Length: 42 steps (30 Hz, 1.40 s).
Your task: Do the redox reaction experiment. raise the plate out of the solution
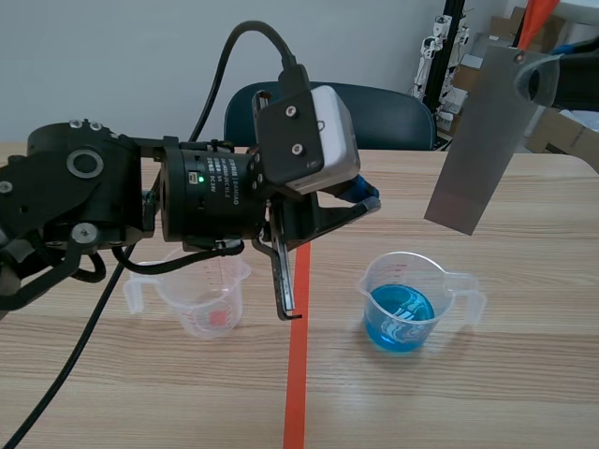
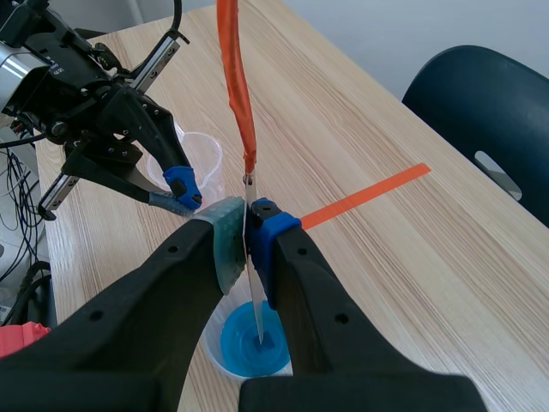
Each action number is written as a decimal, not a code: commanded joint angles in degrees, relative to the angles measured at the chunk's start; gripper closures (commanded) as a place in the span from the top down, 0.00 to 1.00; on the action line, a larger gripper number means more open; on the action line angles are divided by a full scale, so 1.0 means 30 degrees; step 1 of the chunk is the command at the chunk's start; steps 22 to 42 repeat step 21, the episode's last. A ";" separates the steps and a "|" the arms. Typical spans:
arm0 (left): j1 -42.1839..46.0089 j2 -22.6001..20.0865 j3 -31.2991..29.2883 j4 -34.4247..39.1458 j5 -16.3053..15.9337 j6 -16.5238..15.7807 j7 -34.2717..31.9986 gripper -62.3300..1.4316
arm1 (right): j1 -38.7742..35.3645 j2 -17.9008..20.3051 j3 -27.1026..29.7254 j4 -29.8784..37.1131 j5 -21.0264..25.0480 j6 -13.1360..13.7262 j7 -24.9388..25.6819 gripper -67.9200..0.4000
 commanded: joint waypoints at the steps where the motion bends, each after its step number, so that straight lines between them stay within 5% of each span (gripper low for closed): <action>1: -0.0270 0.0146 -0.0015 0.0080 -0.0270 0.0102 -0.0204 0.07 | 0.0277 0.0262 0.0430 0.0087 0.0350 0.0066 0.0350 0.01; 42: -0.0270 0.0146 -0.0015 0.0080 -0.0270 0.0102 -0.0270 0.07 | 0.0277 0.0262 0.0430 0.0087 0.0342 0.0066 0.0109 0.01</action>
